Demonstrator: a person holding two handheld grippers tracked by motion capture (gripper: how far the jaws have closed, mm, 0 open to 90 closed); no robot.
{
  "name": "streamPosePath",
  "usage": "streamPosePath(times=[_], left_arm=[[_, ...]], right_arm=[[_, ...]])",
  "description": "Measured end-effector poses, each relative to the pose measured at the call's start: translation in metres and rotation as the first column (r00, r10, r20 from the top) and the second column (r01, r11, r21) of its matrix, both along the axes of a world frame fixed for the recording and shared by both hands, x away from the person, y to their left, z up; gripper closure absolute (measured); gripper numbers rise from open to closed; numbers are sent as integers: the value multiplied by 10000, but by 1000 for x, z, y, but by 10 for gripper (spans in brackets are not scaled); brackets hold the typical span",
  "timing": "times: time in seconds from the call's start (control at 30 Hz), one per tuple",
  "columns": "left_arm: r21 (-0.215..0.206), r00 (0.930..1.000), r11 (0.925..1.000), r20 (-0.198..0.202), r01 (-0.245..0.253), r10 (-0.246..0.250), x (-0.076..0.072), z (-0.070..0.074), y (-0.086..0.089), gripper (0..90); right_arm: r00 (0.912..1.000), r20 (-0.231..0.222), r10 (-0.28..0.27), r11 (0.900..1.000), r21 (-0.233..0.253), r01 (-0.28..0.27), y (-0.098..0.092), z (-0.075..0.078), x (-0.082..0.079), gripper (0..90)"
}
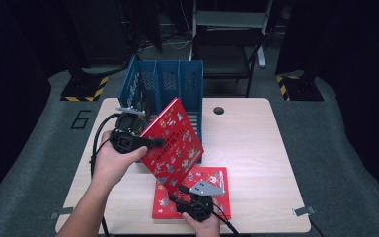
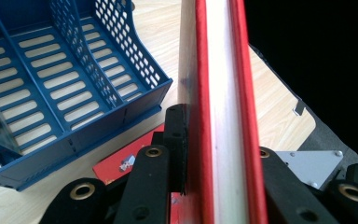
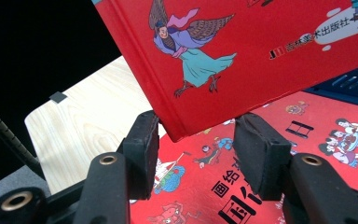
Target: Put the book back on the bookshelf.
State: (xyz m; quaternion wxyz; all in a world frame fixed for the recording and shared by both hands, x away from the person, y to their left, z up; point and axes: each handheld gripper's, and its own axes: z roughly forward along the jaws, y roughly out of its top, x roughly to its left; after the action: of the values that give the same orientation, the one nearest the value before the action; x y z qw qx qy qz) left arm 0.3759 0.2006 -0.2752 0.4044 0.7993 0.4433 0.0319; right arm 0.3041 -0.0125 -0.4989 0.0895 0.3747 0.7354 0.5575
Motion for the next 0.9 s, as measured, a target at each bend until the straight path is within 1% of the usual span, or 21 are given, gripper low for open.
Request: streamPosePath(times=[0.03, 0.13, 0.17, 0.2, 0.23, 0.33, 0.4, 0.43, 0.47, 0.57, 0.6, 0.63, 0.67, 0.7, 0.73, 0.83, 0.9], left_arm=[[17, 10000, 10000, -9, 38, -38, 1, 0, 0, 783], [28, 10000, 10000, -20, 50, -50, 1, 2, 0, 781], [32, 10000, 10000, 6, 50, -50, 2, 3, 0, 780], [54, 10000, 10000, 83, -30, 30, 2, 4, 0, 780], [95, 10000, 10000, 89, 14, -15, 2, 5, 0, 780], [134, 9999, 9999, 157, 13, -15, 2, 8, -1, 778], [98, 9999, 9999, 134, 43, -45, 2, 11, -1, 774], [108, 9999, 9999, 139, 70, -71, 2, 13, -1, 771], [93, 9999, 9999, 135, 66, -67, 2, 15, -1, 768], [205, 9997, 9998, 247, 29, -34, 2, 20, -2, 755], [245, 9996, 9997, 286, 35, -42, 2, 22, -1, 751], [230, 9996, 9997, 278, 12, -18, 2, 23, -1, 748], [217, 9996, 9998, 287, -3, -3, 3, 24, -1, 747], [215, 9995, 9998, 307, -35, 28, 3, 25, 0, 746], [209, 9996, 9998, 277, -29, 23, 3, 27, 0, 746], [223, 9995, 9997, 313, -88, 81, 5, 28, 2, 747], [211, 9995, 9997, 275, -127, 121, 6, 29, 3, 747]], right_arm=[[10000, -33, 23, 10000, 69, -23, 0, 0, 0, 504], [9999, 130, -22, 10000, -24, 22, -1, 0, 1, 503], [10000, 72, -22, 10000, 8, 22, -1, 1, 1, 504], [9999, 140, -7, 10000, 9, 7, -1, 1, 2, 503], [10000, 84, -23, 10000, 67, 22, -1, 2, 1, 503], [9999, 154, -13, 10000, 23, 13, -1, 5, 2, 503], [9999, 101, -2, 9999, 125, 1, 0, 7, 1, 503], [9998, 202, 17, 10000, 34, -18, -1, 8, 2, 503], [9998, 195, 7, 10000, 90, -8, -1, 10, 2, 503], [9995, 314, -21, 10000, -4, 21, -1, 15, 3, 503], [9997, 241, -21, 9999, 137, 17, 0, 16, 3, 503], [9994, 337, -21, 10000, 27, 20, 0, 17, 4, 503], [9993, 377, -10, 10000, 66, 7, 1, 18, 5, 503], [9996, 294, 3, 9998, 217, -10, 2, 20, 5, 503], [9994, 332, -17, 10000, 89, 14, 2, 21, 5, 503], [9994, 313, -110, 9998, 190, 104, 4, 23, 7, 503], [9993, 369, 46, 10000, 66, -48, 4, 23, 9, 503]])
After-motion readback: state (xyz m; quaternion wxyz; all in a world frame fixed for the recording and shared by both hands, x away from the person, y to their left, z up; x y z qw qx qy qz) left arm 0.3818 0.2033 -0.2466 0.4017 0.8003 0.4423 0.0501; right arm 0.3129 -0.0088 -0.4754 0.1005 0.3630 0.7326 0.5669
